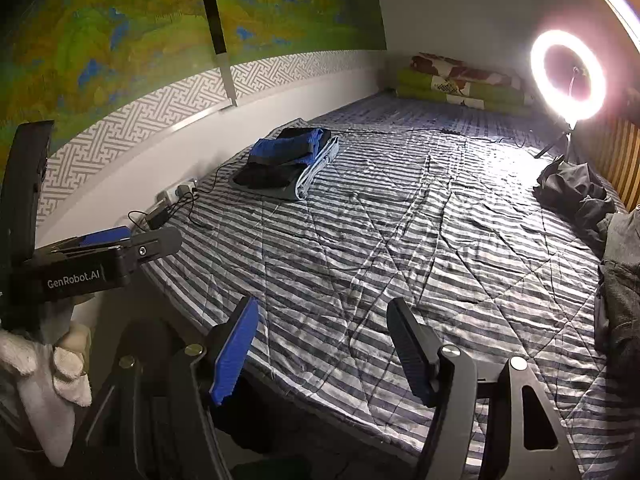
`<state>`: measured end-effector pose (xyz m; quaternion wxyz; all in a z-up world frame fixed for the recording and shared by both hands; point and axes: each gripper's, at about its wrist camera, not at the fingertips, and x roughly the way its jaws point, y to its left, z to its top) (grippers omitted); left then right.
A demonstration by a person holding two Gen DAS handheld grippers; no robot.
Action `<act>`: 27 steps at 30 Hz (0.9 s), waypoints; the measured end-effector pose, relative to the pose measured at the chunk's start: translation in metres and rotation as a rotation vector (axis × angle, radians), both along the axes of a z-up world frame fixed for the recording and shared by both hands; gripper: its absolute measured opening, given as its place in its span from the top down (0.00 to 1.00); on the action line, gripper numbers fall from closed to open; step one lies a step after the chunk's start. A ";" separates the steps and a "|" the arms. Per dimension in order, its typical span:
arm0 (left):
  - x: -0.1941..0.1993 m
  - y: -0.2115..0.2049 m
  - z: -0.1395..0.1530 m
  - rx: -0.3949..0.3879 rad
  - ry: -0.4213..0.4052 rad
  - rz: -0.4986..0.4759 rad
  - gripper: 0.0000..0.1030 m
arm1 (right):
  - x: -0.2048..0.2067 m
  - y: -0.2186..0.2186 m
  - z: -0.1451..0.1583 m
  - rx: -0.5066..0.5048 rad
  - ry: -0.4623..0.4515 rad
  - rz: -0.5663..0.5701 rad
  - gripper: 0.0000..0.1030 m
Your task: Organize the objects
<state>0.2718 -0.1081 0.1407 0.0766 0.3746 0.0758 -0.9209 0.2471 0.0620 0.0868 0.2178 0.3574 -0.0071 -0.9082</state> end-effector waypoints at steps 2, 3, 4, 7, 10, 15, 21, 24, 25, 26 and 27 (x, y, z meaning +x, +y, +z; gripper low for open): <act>0.001 -0.001 -0.002 0.002 -0.002 0.002 0.03 | 0.000 0.000 -0.001 -0.002 -0.005 -0.002 0.38; 0.001 -0.001 -0.002 0.002 -0.003 0.002 0.03 | -0.001 0.001 -0.002 -0.003 -0.008 -0.003 0.37; 0.002 -0.002 -0.003 0.003 -0.003 0.002 0.03 | -0.001 0.001 -0.002 -0.004 -0.012 -0.004 0.36; 0.003 -0.003 -0.003 0.004 -0.001 0.003 0.03 | 0.000 0.001 -0.004 -0.003 -0.018 -0.008 0.36; 0.003 -0.003 -0.004 0.006 -0.003 0.003 0.03 | 0.001 0.001 -0.004 -0.002 -0.017 -0.008 0.35; 0.003 -0.003 -0.005 0.006 -0.003 0.003 0.03 | 0.002 0.000 -0.005 -0.002 -0.017 -0.007 0.35; 0.003 -0.003 -0.006 0.006 -0.005 0.003 0.03 | 0.001 0.001 -0.006 -0.005 -0.023 -0.006 0.35; 0.003 -0.003 -0.007 0.006 -0.008 0.002 0.03 | 0.001 0.002 -0.006 -0.007 -0.025 -0.007 0.35; 0.003 -0.004 -0.008 0.004 -0.008 0.001 0.03 | 0.001 0.002 -0.007 -0.008 -0.026 -0.007 0.35; 0.003 -0.002 -0.008 0.003 -0.008 0.001 0.03 | 0.001 0.002 -0.007 -0.008 -0.026 -0.008 0.35; 0.003 -0.002 -0.008 0.003 -0.008 0.001 0.03 | 0.001 0.002 -0.007 -0.008 -0.026 -0.008 0.35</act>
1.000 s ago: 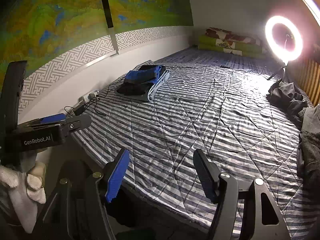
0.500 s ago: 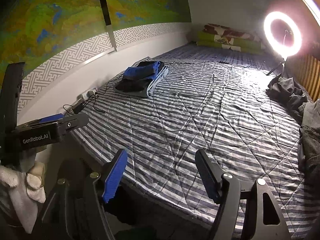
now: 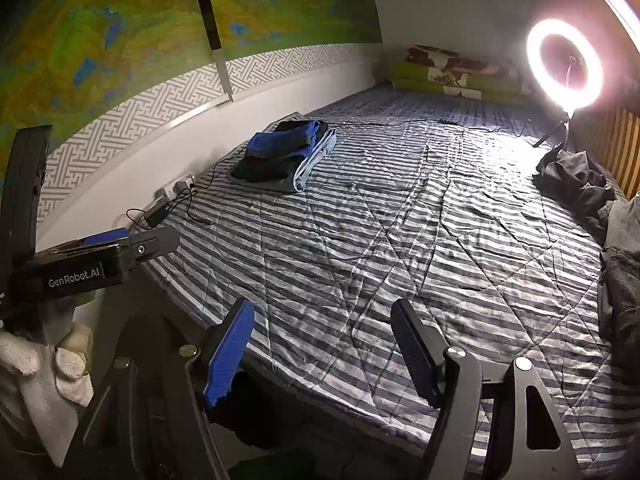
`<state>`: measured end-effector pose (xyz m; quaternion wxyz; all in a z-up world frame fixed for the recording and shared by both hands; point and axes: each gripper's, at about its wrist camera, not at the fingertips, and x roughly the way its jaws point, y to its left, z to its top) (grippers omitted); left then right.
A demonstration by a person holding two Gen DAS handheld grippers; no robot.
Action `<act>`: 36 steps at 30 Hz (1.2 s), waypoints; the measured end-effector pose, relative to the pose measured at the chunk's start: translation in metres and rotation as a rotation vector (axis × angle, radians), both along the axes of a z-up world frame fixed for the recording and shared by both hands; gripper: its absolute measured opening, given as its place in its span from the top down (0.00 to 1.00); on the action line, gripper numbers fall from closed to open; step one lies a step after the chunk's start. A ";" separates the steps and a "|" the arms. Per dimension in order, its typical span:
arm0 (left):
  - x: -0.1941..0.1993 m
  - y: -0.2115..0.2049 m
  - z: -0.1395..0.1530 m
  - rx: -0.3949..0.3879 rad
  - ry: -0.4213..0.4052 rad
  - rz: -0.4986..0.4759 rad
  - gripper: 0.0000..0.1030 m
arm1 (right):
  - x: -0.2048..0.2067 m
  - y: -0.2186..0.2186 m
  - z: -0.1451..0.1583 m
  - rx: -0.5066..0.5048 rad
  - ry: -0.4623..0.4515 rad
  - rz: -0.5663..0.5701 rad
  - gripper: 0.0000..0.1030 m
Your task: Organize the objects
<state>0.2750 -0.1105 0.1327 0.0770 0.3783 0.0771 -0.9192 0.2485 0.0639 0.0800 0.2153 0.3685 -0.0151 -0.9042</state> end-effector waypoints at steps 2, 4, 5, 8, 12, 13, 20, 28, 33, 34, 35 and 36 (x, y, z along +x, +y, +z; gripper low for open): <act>0.000 0.000 0.000 0.001 -0.001 0.000 0.03 | -0.001 0.001 -0.001 -0.002 -0.003 -0.002 0.35; 0.000 0.000 0.000 0.000 -0.001 0.001 0.03 | -0.001 0.001 -0.001 -0.002 -0.004 -0.004 0.35; 0.000 0.000 0.000 0.000 -0.002 0.000 0.03 | -0.001 0.002 -0.002 -0.003 -0.004 -0.005 0.35; -0.001 0.002 -0.002 0.000 -0.006 -0.001 0.03 | -0.001 0.002 -0.002 -0.002 -0.004 -0.005 0.35; -0.001 0.003 -0.003 -0.001 -0.008 0.001 0.03 | -0.001 0.002 -0.002 -0.001 -0.004 -0.004 0.35; -0.001 0.003 -0.003 0.000 -0.009 0.001 0.03 | -0.001 0.002 -0.003 -0.001 -0.004 -0.003 0.35; -0.002 0.001 -0.005 0.001 -0.013 0.004 0.03 | -0.001 0.003 -0.006 0.002 -0.008 -0.005 0.35; -0.004 0.000 -0.007 0.001 -0.015 0.006 0.03 | -0.004 0.001 -0.008 0.003 -0.015 -0.008 0.35; -0.005 0.000 -0.009 0.000 -0.019 0.004 0.03 | -0.005 -0.001 -0.010 0.000 -0.022 -0.010 0.35; -0.006 0.001 -0.009 0.000 -0.020 0.004 0.03 | -0.005 -0.001 -0.010 -0.001 -0.024 -0.011 0.35; -0.006 0.000 -0.010 -0.002 -0.020 0.004 0.03 | -0.005 -0.001 -0.011 -0.002 -0.026 -0.011 0.35; -0.006 0.001 -0.010 -0.001 -0.020 0.004 0.03 | -0.005 -0.001 -0.011 -0.002 -0.027 -0.011 0.35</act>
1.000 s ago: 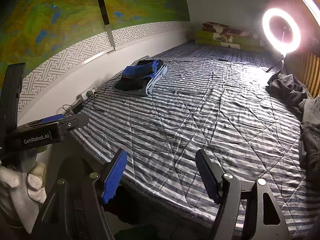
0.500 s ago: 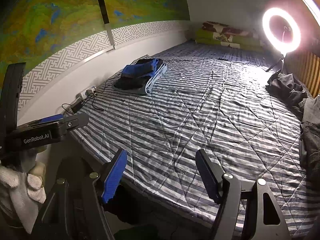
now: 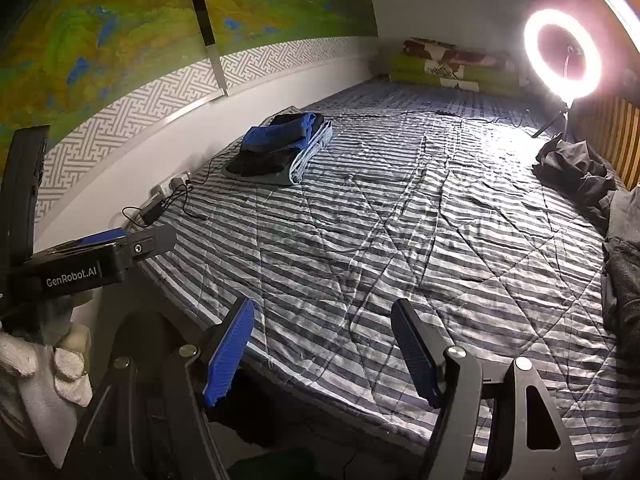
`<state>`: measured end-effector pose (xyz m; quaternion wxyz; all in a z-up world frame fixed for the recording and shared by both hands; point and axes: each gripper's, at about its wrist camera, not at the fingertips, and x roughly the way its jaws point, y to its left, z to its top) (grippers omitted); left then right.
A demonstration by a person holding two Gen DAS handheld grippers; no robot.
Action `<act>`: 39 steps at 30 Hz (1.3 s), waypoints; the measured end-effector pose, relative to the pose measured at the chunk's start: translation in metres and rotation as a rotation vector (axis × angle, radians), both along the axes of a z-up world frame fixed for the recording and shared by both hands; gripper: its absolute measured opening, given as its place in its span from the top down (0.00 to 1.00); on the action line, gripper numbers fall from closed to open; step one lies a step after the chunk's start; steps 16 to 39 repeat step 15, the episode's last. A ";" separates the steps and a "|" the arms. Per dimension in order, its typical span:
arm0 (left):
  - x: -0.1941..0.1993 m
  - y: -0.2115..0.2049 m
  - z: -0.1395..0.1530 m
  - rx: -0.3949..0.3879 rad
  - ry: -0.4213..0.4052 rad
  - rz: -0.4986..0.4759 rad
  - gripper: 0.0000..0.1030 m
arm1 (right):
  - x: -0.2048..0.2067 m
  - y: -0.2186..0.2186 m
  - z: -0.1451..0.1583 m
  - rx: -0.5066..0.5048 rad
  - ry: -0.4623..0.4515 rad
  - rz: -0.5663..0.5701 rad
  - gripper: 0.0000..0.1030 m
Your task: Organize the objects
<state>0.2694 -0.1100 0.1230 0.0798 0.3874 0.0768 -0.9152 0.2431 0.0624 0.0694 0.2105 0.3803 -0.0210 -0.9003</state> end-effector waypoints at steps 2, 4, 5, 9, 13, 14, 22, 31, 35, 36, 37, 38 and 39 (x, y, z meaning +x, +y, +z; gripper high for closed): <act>0.000 0.000 -0.001 0.002 -0.001 0.000 0.03 | 0.000 -0.001 0.000 0.001 -0.002 0.001 0.35; -0.001 -0.001 0.000 0.004 -0.001 0.000 0.01 | 0.000 -0.002 0.000 0.003 -0.002 0.001 0.35; -0.002 -0.001 -0.001 0.005 -0.001 0.001 0.01 | 0.000 -0.002 -0.001 0.004 -0.003 0.001 0.35; -0.003 -0.001 -0.002 -0.005 -0.001 -0.003 0.01 | -0.001 -0.003 -0.002 0.004 -0.007 0.000 0.35; -0.004 0.002 -0.004 -0.014 0.009 -0.013 0.01 | -0.002 -0.003 -0.004 0.003 -0.015 -0.005 0.34; -0.005 0.002 -0.005 -0.011 0.009 -0.018 0.01 | -0.003 -0.003 -0.004 0.002 -0.017 -0.006 0.34; -0.006 0.002 -0.006 -0.008 0.005 -0.022 0.01 | -0.003 -0.003 -0.005 0.003 -0.018 -0.007 0.34; -0.006 0.002 -0.006 -0.008 0.005 -0.022 0.01 | -0.003 -0.003 -0.005 0.003 -0.018 -0.007 0.34; -0.006 0.002 -0.006 -0.008 0.005 -0.022 0.01 | -0.003 -0.003 -0.005 0.003 -0.018 -0.007 0.34; -0.006 0.002 -0.006 -0.008 0.005 -0.022 0.01 | -0.003 -0.003 -0.005 0.003 -0.018 -0.007 0.34; -0.006 0.002 -0.006 -0.008 0.005 -0.022 0.01 | -0.003 -0.003 -0.005 0.003 -0.018 -0.007 0.34; -0.006 0.002 -0.006 -0.008 0.005 -0.022 0.01 | -0.003 -0.003 -0.005 0.003 -0.018 -0.007 0.34; -0.006 0.002 -0.006 -0.008 0.005 -0.022 0.01 | -0.003 -0.003 -0.005 0.003 -0.018 -0.007 0.34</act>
